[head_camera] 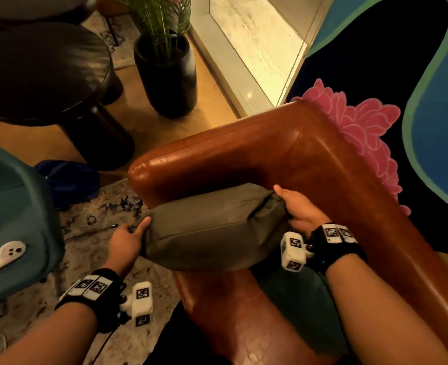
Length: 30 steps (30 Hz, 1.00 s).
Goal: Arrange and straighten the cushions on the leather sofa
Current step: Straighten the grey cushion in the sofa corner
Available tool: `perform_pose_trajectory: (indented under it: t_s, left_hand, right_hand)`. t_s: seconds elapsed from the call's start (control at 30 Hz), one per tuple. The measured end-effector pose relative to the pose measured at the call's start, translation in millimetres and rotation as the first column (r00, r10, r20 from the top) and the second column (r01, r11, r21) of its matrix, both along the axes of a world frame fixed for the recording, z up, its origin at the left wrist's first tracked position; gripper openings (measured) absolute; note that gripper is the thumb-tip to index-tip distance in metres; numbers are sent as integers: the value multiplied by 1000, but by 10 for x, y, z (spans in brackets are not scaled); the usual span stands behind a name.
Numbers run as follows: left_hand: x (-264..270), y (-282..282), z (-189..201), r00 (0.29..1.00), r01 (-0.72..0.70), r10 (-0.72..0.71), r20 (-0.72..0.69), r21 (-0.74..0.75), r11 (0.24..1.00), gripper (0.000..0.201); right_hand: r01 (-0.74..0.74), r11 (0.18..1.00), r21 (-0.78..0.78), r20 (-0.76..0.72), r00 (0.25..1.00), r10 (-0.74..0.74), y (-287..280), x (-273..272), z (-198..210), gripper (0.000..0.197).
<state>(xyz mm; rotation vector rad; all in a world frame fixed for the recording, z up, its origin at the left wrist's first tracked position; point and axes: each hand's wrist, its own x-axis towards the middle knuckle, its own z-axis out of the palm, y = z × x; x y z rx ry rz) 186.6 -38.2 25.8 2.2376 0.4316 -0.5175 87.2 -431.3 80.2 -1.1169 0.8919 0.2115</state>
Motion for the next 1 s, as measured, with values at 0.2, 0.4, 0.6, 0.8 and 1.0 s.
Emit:
perform_pose_trajectory:
  t_s: [0.2, 0.4, 0.6, 0.8, 1.0]
  left_hand:
    - [26, -126, -180, 998, -62, 63, 10, -39, 997, 54]
    - [-38, -213, -122, 975, -220, 217, -44, -97, 971, 57]
    - [-108, -440, 151, 990, -140, 137, -33, -131, 981, 68]
    - [-321, -729, 551, 985, 107, -85, 148, -150, 983, 60]
    - [-163, -554, 385, 979, 80, -65, 192, -72, 994, 53]
  right_hand:
    - [-317, 733, -602, -294, 941, 166, 234, -176, -153, 43]
    - [-70, 646, -760, 27, 990, 139, 149, -267, 129, 10]
    - [394, 817, -420, 15, 904, -428, 223, -93, -67, 46]
    - [-22, 324, -946, 40, 982, 183, 446, 55, 367, 49]
    - [-121, 264, -957, -161, 977, -136, -243, 10, 96, 37]
